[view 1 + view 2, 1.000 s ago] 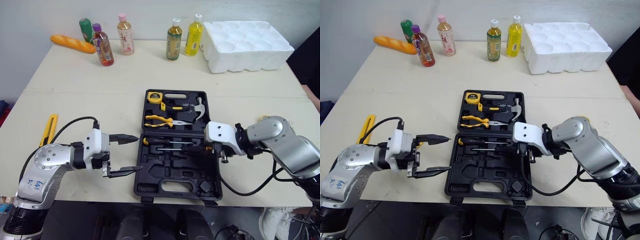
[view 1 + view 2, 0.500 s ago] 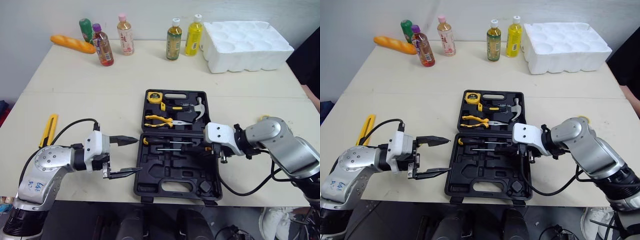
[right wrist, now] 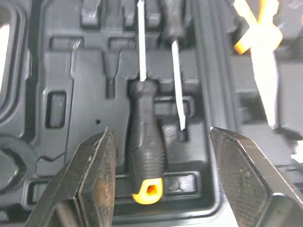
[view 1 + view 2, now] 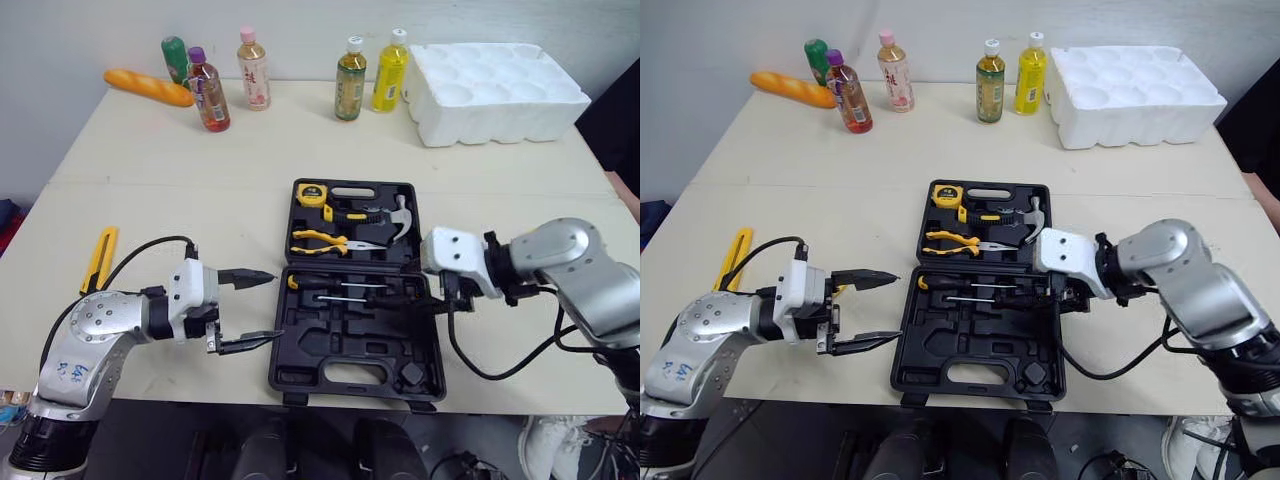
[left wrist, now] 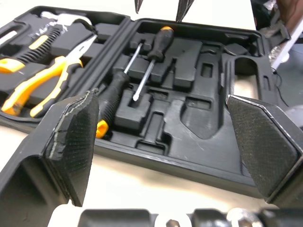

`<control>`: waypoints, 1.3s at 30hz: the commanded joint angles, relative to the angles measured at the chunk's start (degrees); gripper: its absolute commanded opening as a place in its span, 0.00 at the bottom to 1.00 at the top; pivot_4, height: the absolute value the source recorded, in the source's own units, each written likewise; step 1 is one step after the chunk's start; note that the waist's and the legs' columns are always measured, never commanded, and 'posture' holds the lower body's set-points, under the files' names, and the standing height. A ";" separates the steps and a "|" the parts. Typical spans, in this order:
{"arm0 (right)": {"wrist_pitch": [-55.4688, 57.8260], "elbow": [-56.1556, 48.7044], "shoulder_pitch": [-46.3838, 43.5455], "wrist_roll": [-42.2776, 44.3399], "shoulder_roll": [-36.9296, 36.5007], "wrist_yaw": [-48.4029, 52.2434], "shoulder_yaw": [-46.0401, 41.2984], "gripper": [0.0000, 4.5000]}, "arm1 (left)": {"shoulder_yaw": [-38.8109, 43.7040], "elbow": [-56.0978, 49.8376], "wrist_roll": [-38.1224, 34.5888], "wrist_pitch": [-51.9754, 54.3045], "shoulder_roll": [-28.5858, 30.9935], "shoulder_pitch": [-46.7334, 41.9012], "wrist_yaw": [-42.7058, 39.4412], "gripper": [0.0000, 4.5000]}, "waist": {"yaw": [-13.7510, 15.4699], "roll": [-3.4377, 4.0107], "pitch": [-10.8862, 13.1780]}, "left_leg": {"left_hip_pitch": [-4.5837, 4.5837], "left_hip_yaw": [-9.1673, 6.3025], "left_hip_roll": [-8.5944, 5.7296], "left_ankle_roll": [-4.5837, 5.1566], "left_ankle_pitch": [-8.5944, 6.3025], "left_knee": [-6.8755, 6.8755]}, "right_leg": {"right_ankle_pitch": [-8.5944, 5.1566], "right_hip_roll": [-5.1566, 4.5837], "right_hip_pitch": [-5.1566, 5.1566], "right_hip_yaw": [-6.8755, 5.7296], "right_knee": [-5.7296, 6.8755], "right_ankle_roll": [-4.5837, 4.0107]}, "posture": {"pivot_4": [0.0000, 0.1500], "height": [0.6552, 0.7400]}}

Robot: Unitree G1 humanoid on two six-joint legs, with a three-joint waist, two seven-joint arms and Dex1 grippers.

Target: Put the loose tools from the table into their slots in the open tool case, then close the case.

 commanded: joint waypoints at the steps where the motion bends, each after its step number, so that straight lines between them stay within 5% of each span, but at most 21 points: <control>1: -3.62 1.02 2.80 6.30 3.55 0.40 -6.67 0.71 | 0.84 -0.47 -0.01 -0.93 0.16 -0.23 0.04 1.00 | 0.05 -0.03 -0.02 | 0.00 -0.01 0.02 0.00 0.00 0.00 | 0.00 0.03 0.03 -0.02 0.00 0.00 | 1.00 1.00; 3: -1.62 2.26 5.77 11.67 7.56 -1.28 -10.95 0.71 | 0.65 -0.58 0.01 -0.91 0.08 -0.26 0.04 1.00 | 0.02 -0.06 -0.03 | -0.01 -0.01 0.01 0.00 0.00 0.01 | 0.00 0.05 0.03 -0.05 0.04 0.01 | 1.00 1.00; 11: -10.00 2.04 11.87 9.69 11.66 -2.02 -9.82 0.71 | 0.09 -1.08 0.02 -0.62 -0.08 -0.51 0.20 1.00 | -0.20 -0.06 -0.03 | 0.06 0.05 0.04 0.01 0.00 0.06 | 0.01 0.09 0.04 -0.09 0.20 0.01 | 1.00 1.00; 14: -11.94 5.11 12.02 8.64 15.13 -3.26 -8.17 0.51 | -0.34 -1.06 0.00 -0.35 -0.15 -0.71 0.21 1.00 | -0.18 -0.07 -0.04 | 0.09 0.07 0.12 -0.01 0.01 0.06 | 0.01 0.14 0.02 -0.05 0.34 0.01 | 1.00 1.00; 18: -15.53 9.10 11.43 5.43 17.78 -3.76 -5.39 0.05 | -0.89 -1.17 -0.06 0.34 -0.21 -1.44 0.55 1.00 | -0.07 -0.07 -0.04 | 0.08 0.09 0.12 -0.02 0.01 0.08 | 0.01 0.32 0.00 0.02 0.38 0.00 | 1.00 1.00; 19: -15.40 9.60 11.11 5.62 18.37 -4.08 -5.34 0.02 | -1.02 -1.22 -0.01 0.43 -0.20 -1.52 0.61 1.00 | -0.07 -0.07 -0.04 | 0.08 0.11 0.11 -0.01 0.00 0.08 | 0.01 0.43 -0.02 0.06 0.40 0.00 | 1.00 1.00; 39: -18.40 21.28 10.68 -1.66 21.23 -6.38 -0.39 0.02 | -1.09 -2.11 0.42 0.95 0.69 -1.18 1.03 1.00 | -0.73 -0.20 -0.13 | 0.23 0.24 0.26 -0.07 -0.02 0.10 | 0.02 0.59 0.00 0.46 0.47 -0.03 | 1.00 1.00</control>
